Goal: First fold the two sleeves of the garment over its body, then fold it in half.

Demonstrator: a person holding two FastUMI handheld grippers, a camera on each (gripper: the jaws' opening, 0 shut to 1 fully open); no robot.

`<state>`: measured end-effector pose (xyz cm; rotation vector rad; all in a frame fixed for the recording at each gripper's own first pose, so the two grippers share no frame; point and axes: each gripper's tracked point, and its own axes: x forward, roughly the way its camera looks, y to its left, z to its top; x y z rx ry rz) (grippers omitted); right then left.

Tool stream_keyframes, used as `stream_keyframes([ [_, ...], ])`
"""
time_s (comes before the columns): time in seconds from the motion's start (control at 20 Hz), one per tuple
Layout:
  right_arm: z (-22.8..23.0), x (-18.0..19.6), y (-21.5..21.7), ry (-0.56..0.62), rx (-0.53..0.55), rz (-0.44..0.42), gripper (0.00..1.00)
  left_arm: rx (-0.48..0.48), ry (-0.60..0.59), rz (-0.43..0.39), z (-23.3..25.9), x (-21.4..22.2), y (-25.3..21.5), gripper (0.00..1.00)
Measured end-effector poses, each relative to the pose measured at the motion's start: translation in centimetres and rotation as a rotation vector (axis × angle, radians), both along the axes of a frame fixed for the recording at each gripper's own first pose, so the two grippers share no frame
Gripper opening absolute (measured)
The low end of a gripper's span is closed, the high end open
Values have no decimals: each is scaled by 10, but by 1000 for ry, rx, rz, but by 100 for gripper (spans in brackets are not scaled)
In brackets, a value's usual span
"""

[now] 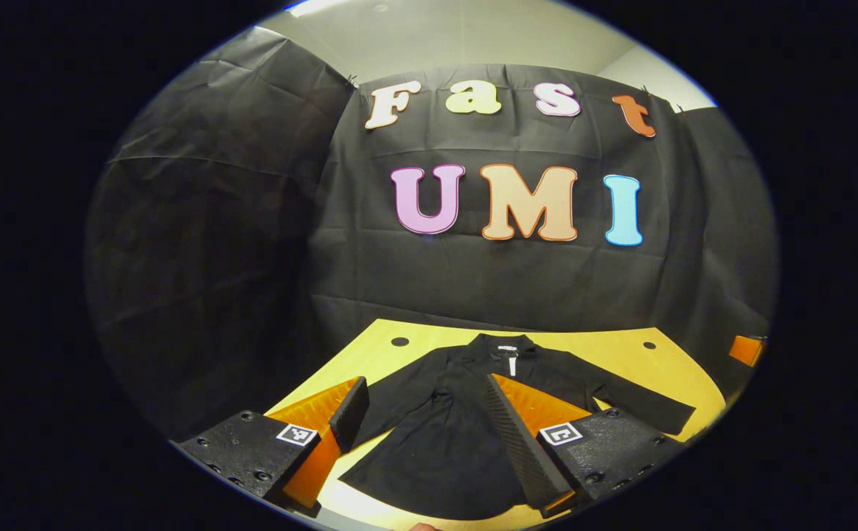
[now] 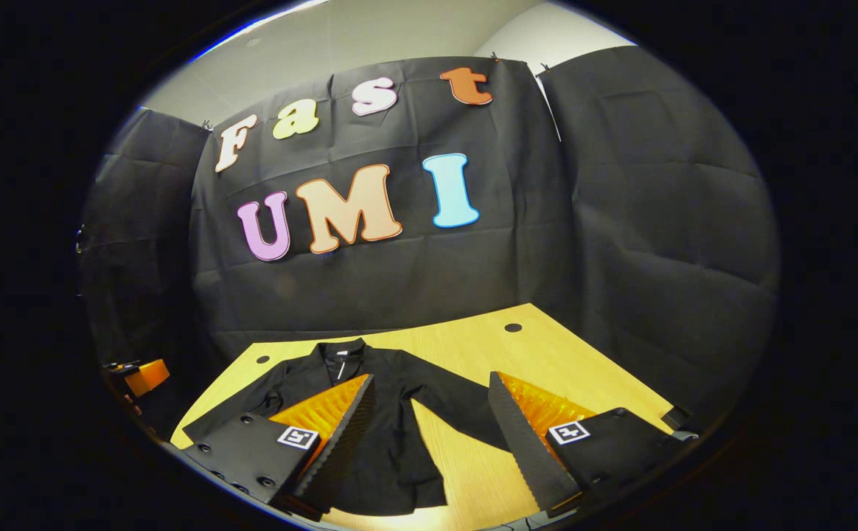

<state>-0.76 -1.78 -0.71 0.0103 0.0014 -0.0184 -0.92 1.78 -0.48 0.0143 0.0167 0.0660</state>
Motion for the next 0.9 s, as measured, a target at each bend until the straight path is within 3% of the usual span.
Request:
stream_keyframes([
  [0.15,-2,-1,1,5,1,3,93,-8,2,5,-2,-3,4,93],
  [0.2,-2,-2,0,4,-1,0,97,-12,4,4,-4,-3,5,93],
  [0.65,1,1,-10,9,2,-20,97,-17,12,17,-6,-4,10,93],
  [0.7,2,3,-14,6,-3,-28,93,-18,13,21,-8,-4,11,93],
  [0.9,-4,15,-37,30,-25,-58,93,-22,13,41,-8,-4,14,93],
])
